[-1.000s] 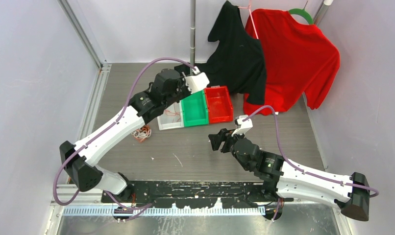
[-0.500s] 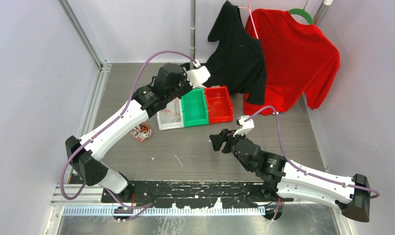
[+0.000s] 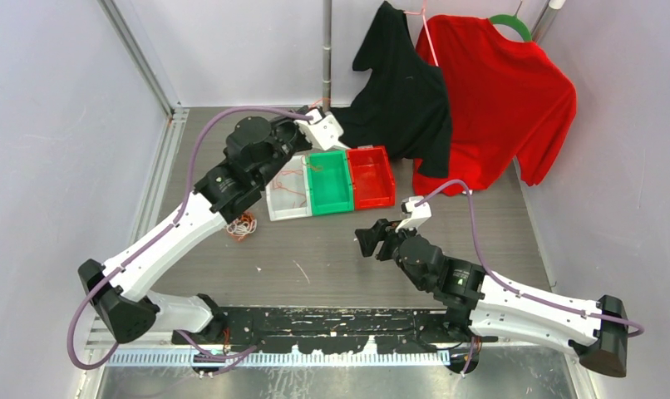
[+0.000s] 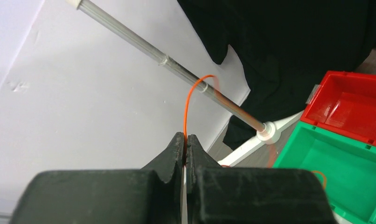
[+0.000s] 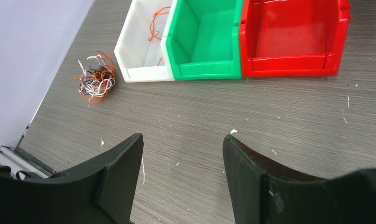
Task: Untangle the cables
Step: Place the cable in the bin.
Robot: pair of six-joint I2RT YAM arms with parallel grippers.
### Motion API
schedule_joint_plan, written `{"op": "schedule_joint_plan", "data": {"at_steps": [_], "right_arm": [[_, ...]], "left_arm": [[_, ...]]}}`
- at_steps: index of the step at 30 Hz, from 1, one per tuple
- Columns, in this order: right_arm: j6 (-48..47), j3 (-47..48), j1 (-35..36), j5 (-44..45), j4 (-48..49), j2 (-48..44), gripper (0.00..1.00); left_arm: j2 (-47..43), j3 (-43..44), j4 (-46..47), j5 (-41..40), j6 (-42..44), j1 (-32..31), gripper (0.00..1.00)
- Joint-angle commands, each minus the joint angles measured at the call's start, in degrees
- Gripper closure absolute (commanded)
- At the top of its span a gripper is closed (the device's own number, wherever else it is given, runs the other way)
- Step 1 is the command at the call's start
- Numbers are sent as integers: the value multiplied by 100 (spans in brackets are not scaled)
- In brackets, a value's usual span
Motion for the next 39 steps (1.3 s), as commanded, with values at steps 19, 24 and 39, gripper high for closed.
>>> {"op": "schedule_joint_plan", "data": {"at_steps": [19,24,39], "right_arm": [[275,88,-24,21,-129,-305,33],[302,84,-24,35,-186,-347,34],[342,93,-24,101,-303,-467,35]], "left_arm": [[-524,-75,-389,41,-77,52,100],[-420,-73,-559,71,-873,404,100],[16,-679,-1118,643,-1831,1007,100]]}}
